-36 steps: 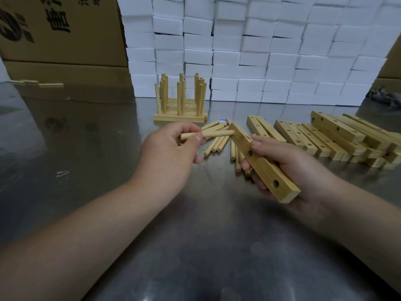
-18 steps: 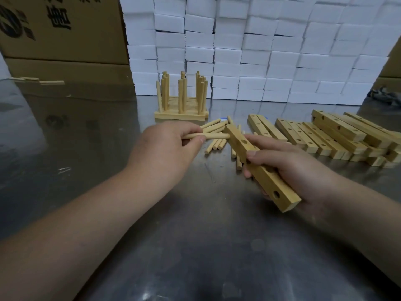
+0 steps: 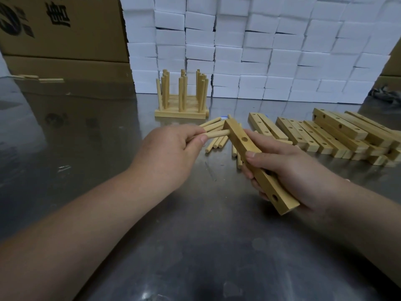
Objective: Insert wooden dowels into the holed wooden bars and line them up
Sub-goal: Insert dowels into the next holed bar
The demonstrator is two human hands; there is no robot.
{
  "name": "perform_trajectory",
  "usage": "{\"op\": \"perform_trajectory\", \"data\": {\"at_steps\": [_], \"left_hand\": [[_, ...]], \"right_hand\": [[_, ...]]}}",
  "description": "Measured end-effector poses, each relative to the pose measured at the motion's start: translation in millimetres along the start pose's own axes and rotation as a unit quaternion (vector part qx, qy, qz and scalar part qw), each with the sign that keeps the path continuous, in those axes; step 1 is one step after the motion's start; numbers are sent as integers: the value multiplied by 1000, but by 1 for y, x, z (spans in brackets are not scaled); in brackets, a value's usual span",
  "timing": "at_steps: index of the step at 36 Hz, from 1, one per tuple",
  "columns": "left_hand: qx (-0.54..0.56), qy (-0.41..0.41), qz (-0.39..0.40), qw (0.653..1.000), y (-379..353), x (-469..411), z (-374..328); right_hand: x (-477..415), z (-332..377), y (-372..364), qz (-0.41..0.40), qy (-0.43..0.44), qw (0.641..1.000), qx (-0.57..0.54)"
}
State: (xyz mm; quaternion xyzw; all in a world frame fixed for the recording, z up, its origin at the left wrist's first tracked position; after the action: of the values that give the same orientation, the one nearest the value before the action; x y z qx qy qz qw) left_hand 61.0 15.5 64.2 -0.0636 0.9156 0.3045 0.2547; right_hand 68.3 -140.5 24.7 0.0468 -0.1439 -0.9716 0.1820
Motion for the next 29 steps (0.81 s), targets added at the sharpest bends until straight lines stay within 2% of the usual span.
{"op": "perform_trajectory", "data": {"at_steps": [12,16,20,22,24,26,28,29], "left_hand": [[111,99,2,989,-6,-1,24],[118,119,17,986,-12,-1,29],[146,108,-2,983,-10,-6,26],[201,134,-41,970,-4,-9,32],[221,154,-44,962,-5,-12,39],[156,139,11,978,-17,-12,41],[23,87,107,990,-38,-8,33],[-48,60,160,984,-50,-4,30]], "right_hand": [[2,11,0,-12,54,994,92],[3,11,2,-29,58,993,103],[3,14,1,-54,62,993,79],[2,15,5,-83,62,993,48],[2,12,16,-125,55,991,9],[2,8,29,-167,41,985,-14],[1,1,38,-199,17,979,-38],[0,-2,40,-207,6,977,-54]]}}
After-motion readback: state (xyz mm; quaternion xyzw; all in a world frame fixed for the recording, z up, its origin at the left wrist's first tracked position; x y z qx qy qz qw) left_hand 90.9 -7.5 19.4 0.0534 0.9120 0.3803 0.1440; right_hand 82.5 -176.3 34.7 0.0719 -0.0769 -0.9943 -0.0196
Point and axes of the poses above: each hand's wrist, its own x-axis away from the middle knuckle, its own y-axis out of the back of the hand, z = x × y, the point moved 9 cm from there along -x, towards the middle knuckle, and after that the axes turned 9 degrees about x, right-handed, at the moved point
